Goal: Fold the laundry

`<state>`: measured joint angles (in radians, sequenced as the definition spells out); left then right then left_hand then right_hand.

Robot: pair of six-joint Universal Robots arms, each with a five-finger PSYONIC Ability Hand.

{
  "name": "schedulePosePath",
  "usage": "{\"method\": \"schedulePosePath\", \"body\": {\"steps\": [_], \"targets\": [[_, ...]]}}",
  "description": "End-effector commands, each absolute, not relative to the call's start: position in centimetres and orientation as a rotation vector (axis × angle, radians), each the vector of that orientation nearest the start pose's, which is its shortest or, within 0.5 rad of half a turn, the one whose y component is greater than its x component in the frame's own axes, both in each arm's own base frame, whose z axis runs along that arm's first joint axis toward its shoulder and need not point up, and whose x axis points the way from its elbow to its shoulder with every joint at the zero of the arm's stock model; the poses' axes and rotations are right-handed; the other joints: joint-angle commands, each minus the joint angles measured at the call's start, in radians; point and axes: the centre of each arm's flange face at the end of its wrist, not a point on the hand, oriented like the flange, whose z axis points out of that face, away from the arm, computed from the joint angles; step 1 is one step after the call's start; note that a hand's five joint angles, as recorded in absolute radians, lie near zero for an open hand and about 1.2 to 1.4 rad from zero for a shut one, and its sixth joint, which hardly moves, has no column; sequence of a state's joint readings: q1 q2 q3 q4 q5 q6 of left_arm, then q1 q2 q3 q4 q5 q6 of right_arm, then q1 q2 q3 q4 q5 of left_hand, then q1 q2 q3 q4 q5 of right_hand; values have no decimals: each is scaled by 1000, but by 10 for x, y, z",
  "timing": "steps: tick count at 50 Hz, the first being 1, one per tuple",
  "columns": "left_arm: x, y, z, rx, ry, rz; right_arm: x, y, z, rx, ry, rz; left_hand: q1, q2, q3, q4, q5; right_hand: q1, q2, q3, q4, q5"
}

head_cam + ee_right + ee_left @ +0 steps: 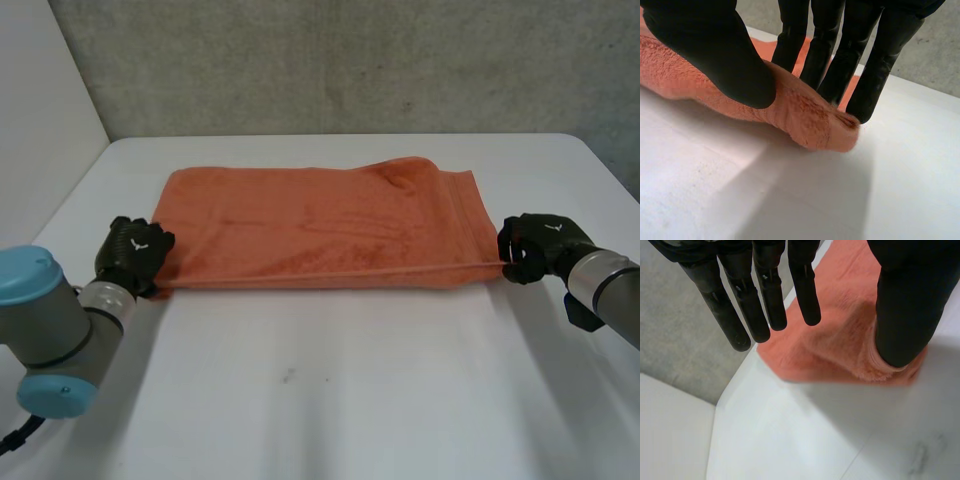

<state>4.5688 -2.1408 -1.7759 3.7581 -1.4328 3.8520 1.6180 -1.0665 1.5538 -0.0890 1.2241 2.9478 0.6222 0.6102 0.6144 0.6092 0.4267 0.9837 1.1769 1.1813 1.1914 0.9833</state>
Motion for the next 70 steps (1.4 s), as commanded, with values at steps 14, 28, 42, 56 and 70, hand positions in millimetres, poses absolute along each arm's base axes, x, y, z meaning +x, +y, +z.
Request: {"method": "schedulePosePath", "body": {"steps": [14, 28, 42, 56, 70], "targets": [[-191, -336, 128, 1004, 1932, -1917, 168, -345, 149, -637, 2422, -1640, 774, 786, 782, 787, 795, 413, 219, 215, 205, 238], [-182, -271, 198, 1131, 1856, -1797, 166, -292, 222, -1118, 2489, -1589, 774, 786, 782, 787, 795, 413, 219, 215, 205, 238], [-169, -243, 192, 1374, 1994, -1502, 156, -254, 224, -1587, 2626, -1331, 774, 786, 782, 787, 795, 413, 219, 215, 205, 238], [-226, -356, 139, 1385, 1666, -1791, 193, -355, 175, -1337, 2566, -1774, 774, 786, 782, 787, 795, 413, 219, 215, 205, 238], [-238, -420, 129, 1221, 1551, -1849, 225, -424, 145, -1294, 2340, -2185, 774, 786, 782, 787, 795, 413, 219, 215, 205, 238]]}}
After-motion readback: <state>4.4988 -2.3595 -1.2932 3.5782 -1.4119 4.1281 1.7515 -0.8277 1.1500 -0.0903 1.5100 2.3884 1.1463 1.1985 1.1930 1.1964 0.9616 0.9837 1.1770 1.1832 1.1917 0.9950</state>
